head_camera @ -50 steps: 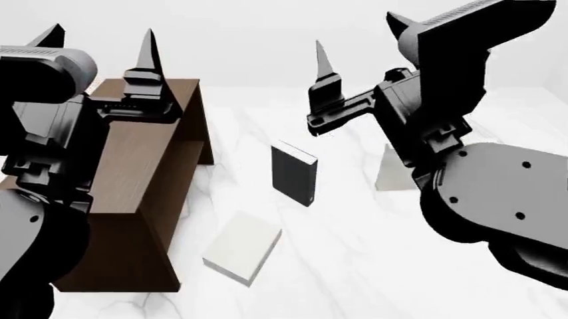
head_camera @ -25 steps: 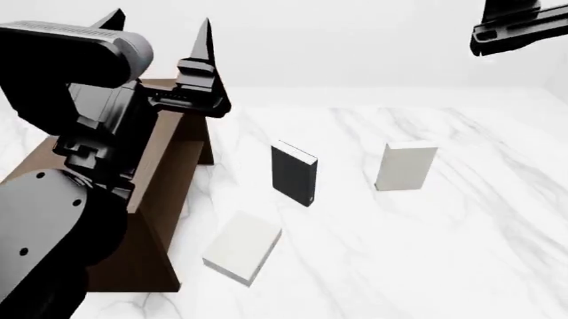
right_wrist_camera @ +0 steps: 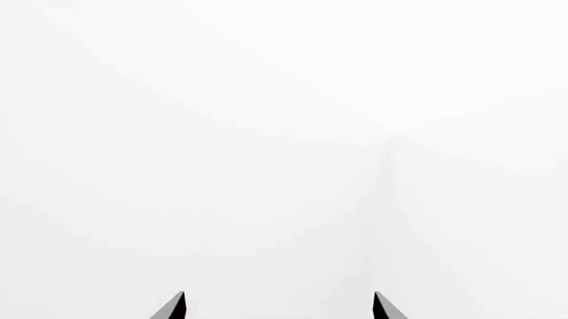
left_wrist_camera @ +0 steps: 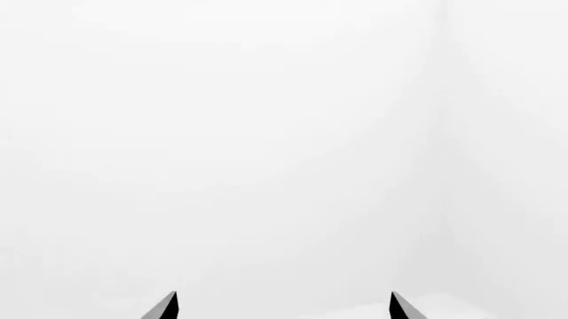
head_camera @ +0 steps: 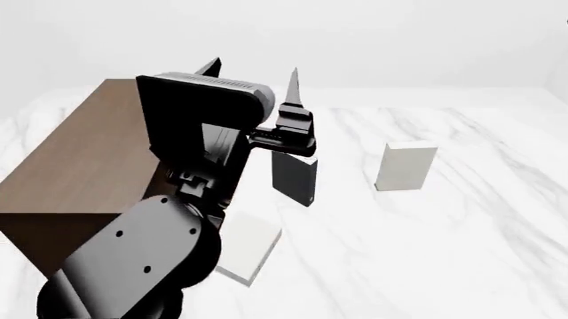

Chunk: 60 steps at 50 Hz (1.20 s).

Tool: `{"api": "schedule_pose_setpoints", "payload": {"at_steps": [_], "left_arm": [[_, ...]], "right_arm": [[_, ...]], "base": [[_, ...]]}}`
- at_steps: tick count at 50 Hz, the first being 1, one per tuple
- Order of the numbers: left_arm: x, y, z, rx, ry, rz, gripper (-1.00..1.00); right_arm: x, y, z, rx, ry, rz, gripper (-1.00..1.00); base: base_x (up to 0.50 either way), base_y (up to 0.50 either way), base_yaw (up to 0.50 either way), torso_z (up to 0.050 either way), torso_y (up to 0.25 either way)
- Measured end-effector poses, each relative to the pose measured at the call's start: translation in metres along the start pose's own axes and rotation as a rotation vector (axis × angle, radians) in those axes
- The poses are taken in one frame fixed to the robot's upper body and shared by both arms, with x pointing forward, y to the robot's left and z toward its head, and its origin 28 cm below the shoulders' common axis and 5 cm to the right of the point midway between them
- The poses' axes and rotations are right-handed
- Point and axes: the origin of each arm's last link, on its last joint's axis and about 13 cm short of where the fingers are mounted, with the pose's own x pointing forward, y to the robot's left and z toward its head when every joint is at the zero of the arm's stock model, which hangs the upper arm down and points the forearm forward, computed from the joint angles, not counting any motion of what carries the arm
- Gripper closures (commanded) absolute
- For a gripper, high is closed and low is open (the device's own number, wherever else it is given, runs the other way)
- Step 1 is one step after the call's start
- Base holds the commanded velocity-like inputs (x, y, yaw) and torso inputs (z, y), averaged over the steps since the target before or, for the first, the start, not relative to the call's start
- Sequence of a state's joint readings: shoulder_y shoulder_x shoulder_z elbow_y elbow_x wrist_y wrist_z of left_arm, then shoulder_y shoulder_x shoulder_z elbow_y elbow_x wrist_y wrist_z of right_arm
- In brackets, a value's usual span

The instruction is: Pick up the book on the right and place it under the cabinet shelf.

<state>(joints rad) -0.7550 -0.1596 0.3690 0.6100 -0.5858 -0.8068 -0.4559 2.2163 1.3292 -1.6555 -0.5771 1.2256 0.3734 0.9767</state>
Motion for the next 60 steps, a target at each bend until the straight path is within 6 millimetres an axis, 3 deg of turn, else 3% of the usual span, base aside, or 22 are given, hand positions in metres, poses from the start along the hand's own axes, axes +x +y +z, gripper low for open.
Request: {"api": "schedule_pose_setpoints", "payload": {"at_steps": [27, 60], "left_arm": [[-0.032, -0.045, -0.05, -0.065, 0.118, -0.044, -1.0], [-0.054, -0.065, -0.067, -0.107, 0.164, -0.105, -1.0]], "right_arm": [[-0.004, -0.005, -0.012, -0.009, 0.044, -0.021, -1.0], [0.0, -0.006, -0.01, -0.029, 0.047, -0.021, -1.0]], "base": [[0.0, 0.0, 0.0, 0.0, -0.02], [0.0, 0.0, 0.0, 0.0, -0.22]]}}
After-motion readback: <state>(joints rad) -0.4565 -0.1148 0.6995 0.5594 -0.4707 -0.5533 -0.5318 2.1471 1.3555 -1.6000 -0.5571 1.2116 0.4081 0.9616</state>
